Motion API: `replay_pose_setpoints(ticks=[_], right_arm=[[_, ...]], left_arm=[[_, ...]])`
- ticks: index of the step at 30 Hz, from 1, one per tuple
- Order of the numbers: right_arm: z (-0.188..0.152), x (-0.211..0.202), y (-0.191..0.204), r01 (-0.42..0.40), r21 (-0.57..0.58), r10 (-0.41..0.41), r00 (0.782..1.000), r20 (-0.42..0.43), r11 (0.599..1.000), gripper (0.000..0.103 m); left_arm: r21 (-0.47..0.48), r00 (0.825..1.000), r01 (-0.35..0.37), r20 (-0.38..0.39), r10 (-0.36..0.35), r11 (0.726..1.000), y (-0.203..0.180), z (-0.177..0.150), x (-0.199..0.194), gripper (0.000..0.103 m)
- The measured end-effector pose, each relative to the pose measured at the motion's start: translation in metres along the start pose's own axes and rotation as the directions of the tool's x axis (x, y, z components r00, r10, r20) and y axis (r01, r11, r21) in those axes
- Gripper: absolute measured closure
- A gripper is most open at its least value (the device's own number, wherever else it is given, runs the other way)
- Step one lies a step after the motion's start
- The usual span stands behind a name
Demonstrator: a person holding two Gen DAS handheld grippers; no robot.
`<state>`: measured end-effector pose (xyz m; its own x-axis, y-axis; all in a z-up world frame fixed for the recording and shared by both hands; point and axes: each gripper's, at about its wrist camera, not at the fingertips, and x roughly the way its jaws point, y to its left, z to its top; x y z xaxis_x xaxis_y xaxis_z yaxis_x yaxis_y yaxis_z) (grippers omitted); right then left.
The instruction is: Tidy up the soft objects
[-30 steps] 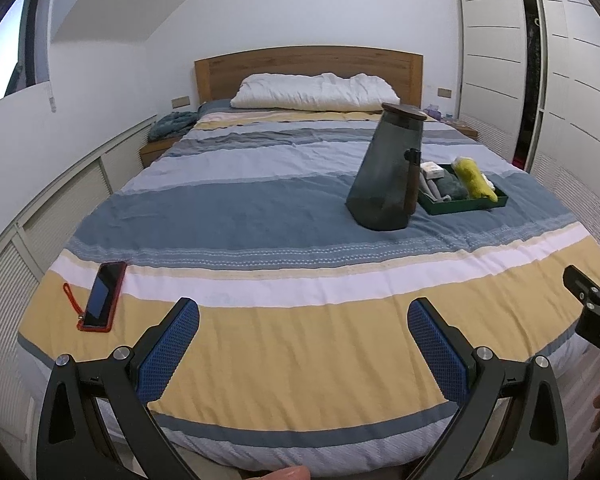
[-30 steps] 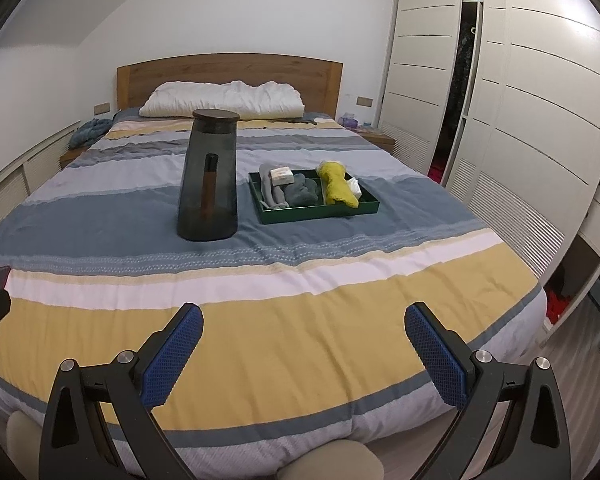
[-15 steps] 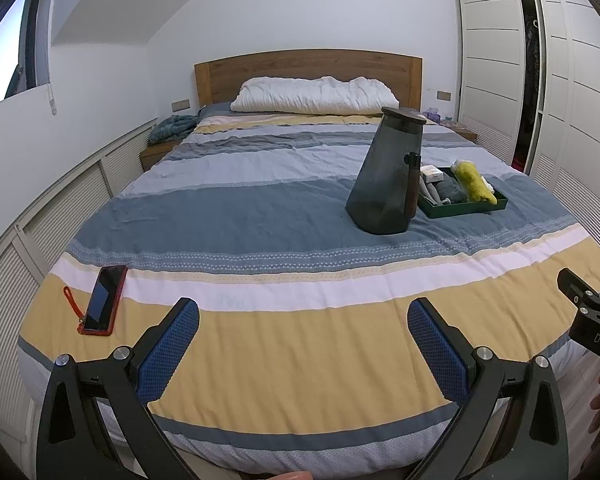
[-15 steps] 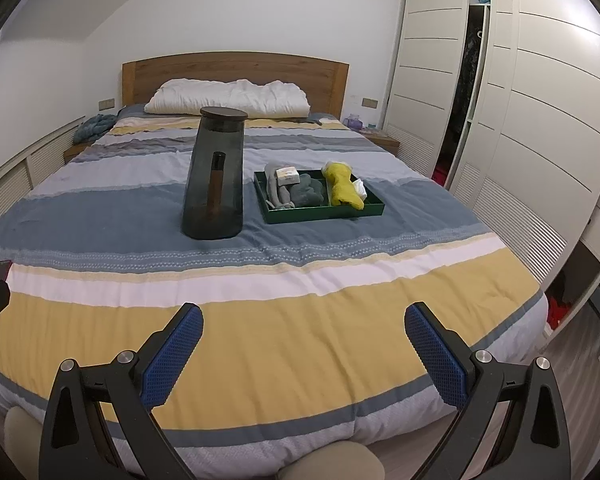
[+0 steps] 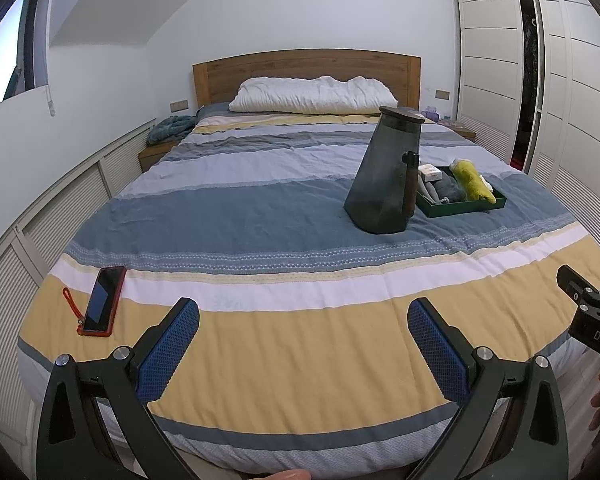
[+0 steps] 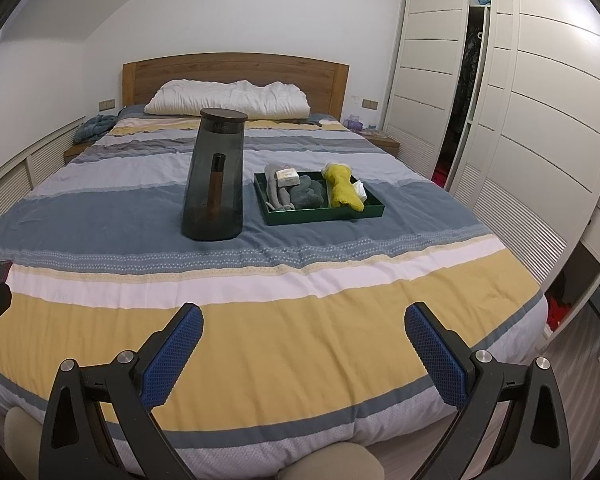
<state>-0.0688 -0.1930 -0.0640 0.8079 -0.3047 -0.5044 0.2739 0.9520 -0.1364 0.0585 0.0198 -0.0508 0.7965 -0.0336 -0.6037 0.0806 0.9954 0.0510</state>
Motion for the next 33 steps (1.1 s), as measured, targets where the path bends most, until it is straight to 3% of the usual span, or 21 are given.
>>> replay_pose_setpoints(ticks=[33], right_arm=[[0.0005, -0.0022, 0.0014, -0.001, -0.008, 0.001, 1.0, 0.001, 1.0, 0.0]], left_arm=[[0.0, 1.0, 0.004, 0.003, -0.004, 1.0, -0.0003, -0.0003, -0.002, 0.001]])
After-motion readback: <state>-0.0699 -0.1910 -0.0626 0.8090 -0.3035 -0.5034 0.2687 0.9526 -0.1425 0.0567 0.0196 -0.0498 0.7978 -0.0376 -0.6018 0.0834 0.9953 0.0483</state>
